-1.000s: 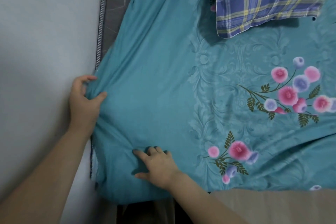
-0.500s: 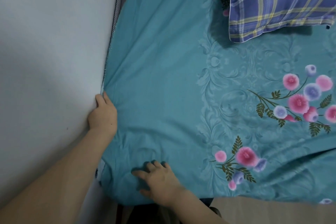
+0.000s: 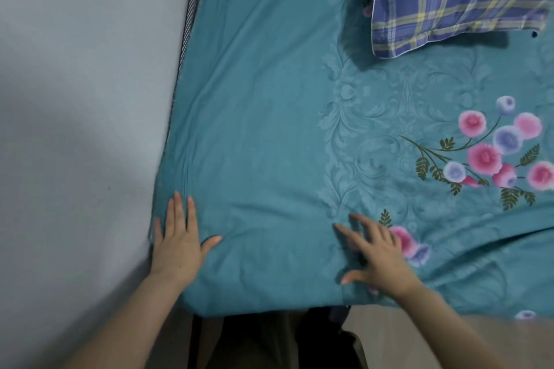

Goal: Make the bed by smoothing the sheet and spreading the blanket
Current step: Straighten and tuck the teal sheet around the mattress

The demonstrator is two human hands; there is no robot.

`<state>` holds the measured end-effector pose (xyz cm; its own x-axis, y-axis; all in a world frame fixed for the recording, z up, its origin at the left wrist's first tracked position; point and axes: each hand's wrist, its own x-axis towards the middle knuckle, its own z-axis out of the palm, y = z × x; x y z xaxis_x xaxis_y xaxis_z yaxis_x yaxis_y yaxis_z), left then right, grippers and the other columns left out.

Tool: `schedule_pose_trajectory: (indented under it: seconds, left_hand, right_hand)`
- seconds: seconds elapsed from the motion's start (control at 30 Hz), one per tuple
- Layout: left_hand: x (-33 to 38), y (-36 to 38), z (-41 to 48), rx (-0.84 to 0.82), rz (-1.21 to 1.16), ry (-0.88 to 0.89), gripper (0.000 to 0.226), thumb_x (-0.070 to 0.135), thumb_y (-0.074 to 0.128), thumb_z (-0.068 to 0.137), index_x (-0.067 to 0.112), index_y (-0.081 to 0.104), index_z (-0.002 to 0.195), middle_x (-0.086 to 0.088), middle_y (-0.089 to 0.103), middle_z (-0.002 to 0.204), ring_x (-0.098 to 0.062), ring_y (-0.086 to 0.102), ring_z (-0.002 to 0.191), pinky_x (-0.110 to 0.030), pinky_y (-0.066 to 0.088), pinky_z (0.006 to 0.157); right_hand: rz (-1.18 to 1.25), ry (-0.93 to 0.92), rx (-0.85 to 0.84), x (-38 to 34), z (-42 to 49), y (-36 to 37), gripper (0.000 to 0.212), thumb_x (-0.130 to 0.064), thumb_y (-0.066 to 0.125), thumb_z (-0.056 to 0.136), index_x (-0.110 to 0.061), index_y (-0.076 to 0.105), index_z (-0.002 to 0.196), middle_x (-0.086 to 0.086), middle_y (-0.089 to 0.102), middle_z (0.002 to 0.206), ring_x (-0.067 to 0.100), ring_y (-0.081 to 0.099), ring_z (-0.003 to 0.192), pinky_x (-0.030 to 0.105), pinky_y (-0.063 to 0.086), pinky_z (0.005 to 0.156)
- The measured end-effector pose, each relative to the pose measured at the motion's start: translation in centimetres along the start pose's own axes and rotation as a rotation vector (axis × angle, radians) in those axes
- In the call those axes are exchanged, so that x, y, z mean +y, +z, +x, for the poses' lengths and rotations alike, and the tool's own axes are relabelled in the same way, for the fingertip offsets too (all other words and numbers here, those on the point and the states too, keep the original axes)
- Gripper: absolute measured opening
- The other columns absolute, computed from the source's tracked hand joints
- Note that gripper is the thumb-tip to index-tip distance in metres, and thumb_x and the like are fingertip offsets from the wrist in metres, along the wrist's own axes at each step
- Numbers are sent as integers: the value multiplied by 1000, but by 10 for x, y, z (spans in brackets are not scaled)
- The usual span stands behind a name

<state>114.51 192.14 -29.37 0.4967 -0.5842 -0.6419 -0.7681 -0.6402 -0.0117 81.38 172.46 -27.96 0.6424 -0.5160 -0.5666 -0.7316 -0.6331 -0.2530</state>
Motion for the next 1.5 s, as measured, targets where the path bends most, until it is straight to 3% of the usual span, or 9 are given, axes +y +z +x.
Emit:
schedule_pose_trajectory:
  seconds: [0.2, 0.37, 0.47, 0.77, 0.93, 1.03, 1.17, 1.3, 1.5]
  left_hand:
    - [12, 3, -33, 111, 55, -55, 78, 28, 53, 94, -2, 8, 151, -26, -7, 158, -40, -2, 147, -59, 7, 117]
    - [55, 32, -81, -69, -68, 347, 102, 78, 45, 75, 36, -10, 149, -1, -29, 156, -27, -21, 145, -59, 0, 115]
    - [64, 54, -95, -168, 41, 344, 102, 56, 62, 80, 56, -20, 139, 5, -43, 149, -31, -29, 142, -67, 0, 110]
    - [63, 51, -106, 19, 79, 242, 74, -6, 55, 80, 35, 44, 142, 4, 33, 154, -33, 28, 143, -70, 20, 107]
    - [73, 54, -112, -138, 154, 166, 58, 29, 39, 98, 37, 17, 151, 3, 7, 162, -35, 9, 148, -59, 28, 109]
    - [84, 41, -120, -138, 257, 90, 86, 73, 2, 82, 28, 40, 145, -7, 33, 155, -36, 36, 138, -62, 30, 104]
    - [108, 13, -126, 79, 135, 133, 109, 71, -15, 83, 12, 77, 78, -14, 72, 93, -30, 68, 90, -70, 29, 98]
    - [144, 16, -114, -26, -12, 329, 82, 76, 30, 81, 30, 29, 149, 3, -5, 161, -21, 9, 149, -62, 20, 112]
    - [181, 54, -105, -129, 187, 493, 105, -8, 48, 85, 45, -19, 146, 13, -39, 149, -27, -18, 147, -64, 16, 111]
  right_hand:
    - [-219, 17, -200, 84, -39, -25, 113, -67, 81, 30, -47, 45, 134, 1, 48, 132, 26, 49, 118, 46, 44, 91]
    - [-285, 66, -241, 117, -64, -27, 89, -52, 82, 53, -43, 45, 134, -3, 44, 130, 24, 46, 121, 44, 39, 99]
    - [-220, 37, -120, 117, -69, -22, 49, -10, 75, 64, -25, 67, 110, 3, 64, 103, 30, 63, 98, 44, 49, 79]
    - [-5, 43, 128, 120, -106, 2, 37, 14, 61, 64, -6, 67, 94, 10, 60, 77, 35, 60, 69, 39, 48, 61]
    - [-22, 24, -86, 121, -109, 13, 20, -14, 59, 87, -17, 59, 106, 1, 63, 103, 25, 61, 92, 33, 45, 74]
    - [-8, 55, -250, 124, -104, 14, 27, -28, 60, 88, -23, 52, 113, -6, 59, 109, 18, 58, 96, 26, 40, 76]
    - [80, 88, -327, 130, -98, -5, 60, -40, 73, 75, -30, 45, 127, -12, 50, 104, 11, 51, 92, 24, 39, 76]
    - [-322, 143, -233, 147, -115, -3, 96, -50, 79, 62, -41, 20, 137, -8, 32, 129, 16, 39, 117, 32, 41, 90]
    - [-277, 286, 25, 186, -144, 11, 17, -20, 57, 87, -24, 57, 104, -2, 58, 102, 22, 55, 102, 36, 39, 81]
